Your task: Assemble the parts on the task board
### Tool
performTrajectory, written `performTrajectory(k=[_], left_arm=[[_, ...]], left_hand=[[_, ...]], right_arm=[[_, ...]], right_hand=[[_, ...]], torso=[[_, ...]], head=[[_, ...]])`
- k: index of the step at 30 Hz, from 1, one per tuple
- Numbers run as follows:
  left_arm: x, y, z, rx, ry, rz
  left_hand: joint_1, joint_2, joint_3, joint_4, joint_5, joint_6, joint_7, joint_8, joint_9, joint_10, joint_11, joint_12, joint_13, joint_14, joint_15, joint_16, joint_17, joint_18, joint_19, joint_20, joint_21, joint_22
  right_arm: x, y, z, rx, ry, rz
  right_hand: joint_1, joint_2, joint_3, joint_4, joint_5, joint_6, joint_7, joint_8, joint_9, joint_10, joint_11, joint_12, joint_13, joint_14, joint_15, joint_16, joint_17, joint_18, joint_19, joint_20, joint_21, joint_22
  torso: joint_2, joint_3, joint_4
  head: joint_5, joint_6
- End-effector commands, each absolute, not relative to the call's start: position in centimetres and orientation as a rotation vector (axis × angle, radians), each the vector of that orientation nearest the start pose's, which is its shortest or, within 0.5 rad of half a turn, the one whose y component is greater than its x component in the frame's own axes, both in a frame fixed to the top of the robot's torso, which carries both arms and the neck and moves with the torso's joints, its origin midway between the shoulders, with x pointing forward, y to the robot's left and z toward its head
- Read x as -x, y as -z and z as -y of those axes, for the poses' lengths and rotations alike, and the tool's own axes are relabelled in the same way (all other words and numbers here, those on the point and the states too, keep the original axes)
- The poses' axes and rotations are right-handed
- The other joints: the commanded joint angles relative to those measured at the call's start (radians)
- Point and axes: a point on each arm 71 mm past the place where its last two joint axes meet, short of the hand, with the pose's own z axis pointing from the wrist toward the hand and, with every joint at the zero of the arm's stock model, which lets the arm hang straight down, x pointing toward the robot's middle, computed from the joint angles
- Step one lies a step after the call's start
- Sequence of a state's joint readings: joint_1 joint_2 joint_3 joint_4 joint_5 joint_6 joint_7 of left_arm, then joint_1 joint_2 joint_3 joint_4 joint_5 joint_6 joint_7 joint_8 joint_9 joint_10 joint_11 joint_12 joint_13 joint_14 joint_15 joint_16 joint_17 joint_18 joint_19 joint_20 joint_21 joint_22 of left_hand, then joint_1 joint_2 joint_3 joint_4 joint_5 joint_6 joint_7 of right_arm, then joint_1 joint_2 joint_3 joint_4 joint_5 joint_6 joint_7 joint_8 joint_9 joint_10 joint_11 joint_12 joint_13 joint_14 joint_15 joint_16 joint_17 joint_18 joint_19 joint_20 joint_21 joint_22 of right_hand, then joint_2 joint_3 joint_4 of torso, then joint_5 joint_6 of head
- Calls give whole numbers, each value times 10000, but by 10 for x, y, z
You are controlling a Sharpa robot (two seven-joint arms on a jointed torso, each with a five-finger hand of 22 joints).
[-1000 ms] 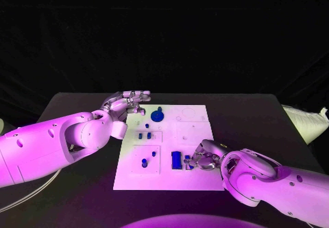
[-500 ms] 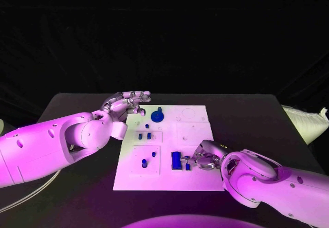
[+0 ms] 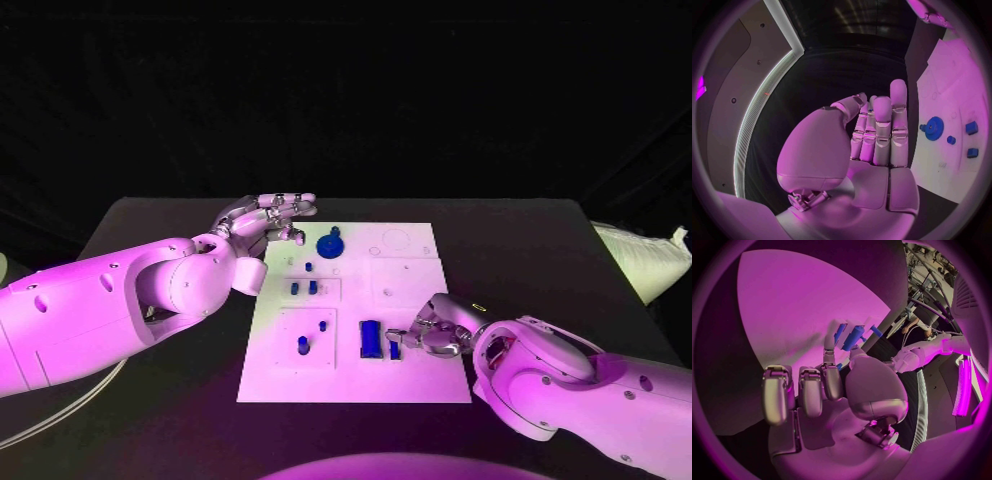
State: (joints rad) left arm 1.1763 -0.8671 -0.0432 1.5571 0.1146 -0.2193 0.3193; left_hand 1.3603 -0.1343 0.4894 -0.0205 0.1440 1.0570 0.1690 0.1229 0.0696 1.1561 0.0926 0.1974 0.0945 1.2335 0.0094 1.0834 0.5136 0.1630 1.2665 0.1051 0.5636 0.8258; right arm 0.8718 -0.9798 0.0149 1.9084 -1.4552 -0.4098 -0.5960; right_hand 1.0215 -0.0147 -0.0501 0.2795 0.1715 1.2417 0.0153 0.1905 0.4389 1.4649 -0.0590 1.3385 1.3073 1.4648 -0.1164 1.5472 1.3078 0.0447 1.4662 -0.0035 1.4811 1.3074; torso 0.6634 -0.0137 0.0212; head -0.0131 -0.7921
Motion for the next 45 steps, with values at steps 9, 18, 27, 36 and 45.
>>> performTrajectory(k=[9, 18, 27, 36, 45], left_arm=[[-478, 196, -209, 12821, 16338, -15084], [-481, 201, -214, 12873, 16133, -14811], [-492, 206, -224, 13025, 15734, -14201], [-504, 210, -231, 13170, 15182, -13606], [-514, 213, -234, 13238, 14660, -13156]], left_hand=[[-54, 120, -46, -45, 38, -30, 23, 51, -16, -67, 17, 91, 11, -106, -19, -84, -82, 184, -73, -13, -75, -15], [-283, 91, -349, 34, -26, -211, 54, -11, -29, -241, 88, 221, -27, -1100, 72, -1140, -930, 186, -877, 88, -763, -408], [-318, 189, -264, 142, -56, -311, 135, -114, -26, -417, 349, -282, -319, -2390, 723, -5639, -3016, 59, -3261, 656, -3226, -2197], [-360, 131, -228, 179, -56, -377, 219, -420, -37, -524, 604, -1276, -323, -2360, 1219, -8397, -4180, 232, -4263, 1422, -4906, -4094], [-326, 168, -327, 150, -45, -411, 235, -530, -38, -754, 664, -1361, -335, -2276, 1304, -9014, -4408, 221, -4328, 1518, -4996, -4608]], right_arm=[[-380, 244, 213, -5685, -8504, -17934], [-402, 238, 229, -7629, -10447, -16509], [-446, 225, 246, -9986, -11884, -14828], [-489, 220, 253, -10597, -12638, -13739], [-505, 222, 256, -10525, -12833, -13468]], right_hand=[[2615, 217, 306, -1219, 638, -1392, 641, -1026, -462, 167, 547, -1682, 965, 839, 422, -418, 1599, 31, 227, 290, -623, 804], [3583, 216, 449, -1860, 570, -1892, 927, -1261, -1087, -1650, 788, -7063, -1740, -61, 623, -2954, -1491, 707, -1216, 514, -3412, -2116], [4385, 143, 1187, -2007, 376, -2366, 1421, -1288, -1921, -3007, 1367, -12163, -6755, -2393, 1203, -10174, -7250, 1375, -3636, 1005, -9401, -7291], [4404, -331, 2382, -1838, 262, -2513, 1533, -1268, -2716, -3182, 1756, -12754, -10832, -3252, 1965, -13965, -10145, 1418, -4311, 1828, -12495, -9683], [4097, -481, 2882, -2010, 227, -2295, 1563, -1272, -3174, -2809, 1775, -12747, -12382, -2103, 1821, -14638, -11240, 1380, -3200, 1715, -13203, -10576]], torso=[[-59, -2, -2], [-155, 9, 15], [-374, -24, -45], [-583, -83, -118], [-616, -77, -152]], head=[[-40, 8], [-3, -75], [-39, 102], [-26, 510], [25, 613]])
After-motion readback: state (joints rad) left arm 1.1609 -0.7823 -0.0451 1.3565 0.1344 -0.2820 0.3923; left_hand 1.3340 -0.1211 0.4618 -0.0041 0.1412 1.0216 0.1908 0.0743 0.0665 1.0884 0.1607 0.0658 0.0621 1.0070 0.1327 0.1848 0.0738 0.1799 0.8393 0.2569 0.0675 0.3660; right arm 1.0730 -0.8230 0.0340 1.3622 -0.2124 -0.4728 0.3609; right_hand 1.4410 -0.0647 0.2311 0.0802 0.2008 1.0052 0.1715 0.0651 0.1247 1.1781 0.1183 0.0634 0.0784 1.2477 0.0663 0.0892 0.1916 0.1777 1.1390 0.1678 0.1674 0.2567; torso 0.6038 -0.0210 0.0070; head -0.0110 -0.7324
